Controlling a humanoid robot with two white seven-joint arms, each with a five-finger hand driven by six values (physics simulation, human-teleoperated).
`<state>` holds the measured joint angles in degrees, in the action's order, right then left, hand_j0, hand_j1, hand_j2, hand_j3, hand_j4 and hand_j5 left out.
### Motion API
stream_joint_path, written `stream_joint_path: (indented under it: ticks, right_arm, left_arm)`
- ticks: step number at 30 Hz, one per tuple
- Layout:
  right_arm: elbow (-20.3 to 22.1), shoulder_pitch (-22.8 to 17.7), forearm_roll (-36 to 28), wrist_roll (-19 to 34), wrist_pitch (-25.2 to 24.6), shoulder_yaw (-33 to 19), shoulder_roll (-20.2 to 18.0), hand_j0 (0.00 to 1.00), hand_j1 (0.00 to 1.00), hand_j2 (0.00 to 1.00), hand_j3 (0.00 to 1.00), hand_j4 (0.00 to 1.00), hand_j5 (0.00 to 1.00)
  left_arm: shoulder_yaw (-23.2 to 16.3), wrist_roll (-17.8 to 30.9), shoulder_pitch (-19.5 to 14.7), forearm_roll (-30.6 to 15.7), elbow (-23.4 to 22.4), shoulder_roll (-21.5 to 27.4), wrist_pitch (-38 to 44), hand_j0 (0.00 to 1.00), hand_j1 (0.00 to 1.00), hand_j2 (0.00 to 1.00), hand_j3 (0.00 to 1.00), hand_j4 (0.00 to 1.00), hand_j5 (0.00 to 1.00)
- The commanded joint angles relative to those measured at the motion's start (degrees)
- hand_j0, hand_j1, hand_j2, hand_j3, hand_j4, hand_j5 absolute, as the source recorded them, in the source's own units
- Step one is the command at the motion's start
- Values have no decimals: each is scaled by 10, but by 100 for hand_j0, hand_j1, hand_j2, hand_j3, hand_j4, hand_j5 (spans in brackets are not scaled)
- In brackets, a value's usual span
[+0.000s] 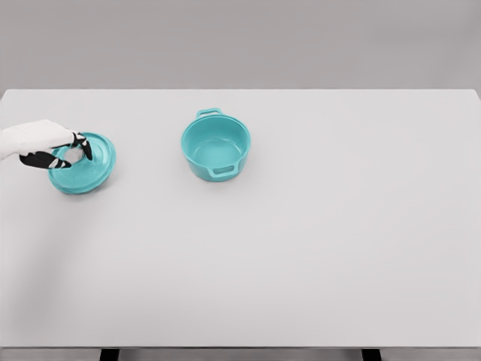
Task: Cover the pot with left arm
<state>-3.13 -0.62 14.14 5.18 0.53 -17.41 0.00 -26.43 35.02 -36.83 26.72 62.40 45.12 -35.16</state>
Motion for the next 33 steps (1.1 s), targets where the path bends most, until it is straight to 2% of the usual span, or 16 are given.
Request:
stream_joint_path:
  ticks: [1, 14, 29, 33]
  right_arm:
    - [0, 0, 0, 0, 0, 0, 0, 100, 100, 100, 100, 100, 100]
    - [0, -1, 0, 0, 0, 0, 0, 100, 100, 100, 100, 100, 100]
    - [0, -1, 0, 0, 0, 0, 0, 100, 100, 100, 100, 100, 100]
    - [0, -1, 0, 0, 0, 0, 0, 100, 100, 100, 100, 100, 100]
  left_arm:
    - [4, 0, 0, -4, 9, 1, 2, 55, 55, 55, 55, 55, 55]
    - [16, 0, -1, -4, 44, 1, 2, 55, 55, 55, 55, 55, 55]
    - [45, 0, -1, -5, 51, -2, 2, 55, 55, 55, 55, 55, 55]
    - [46, 0, -2, -5, 73, -3, 2, 55, 55, 55, 55, 55, 55]
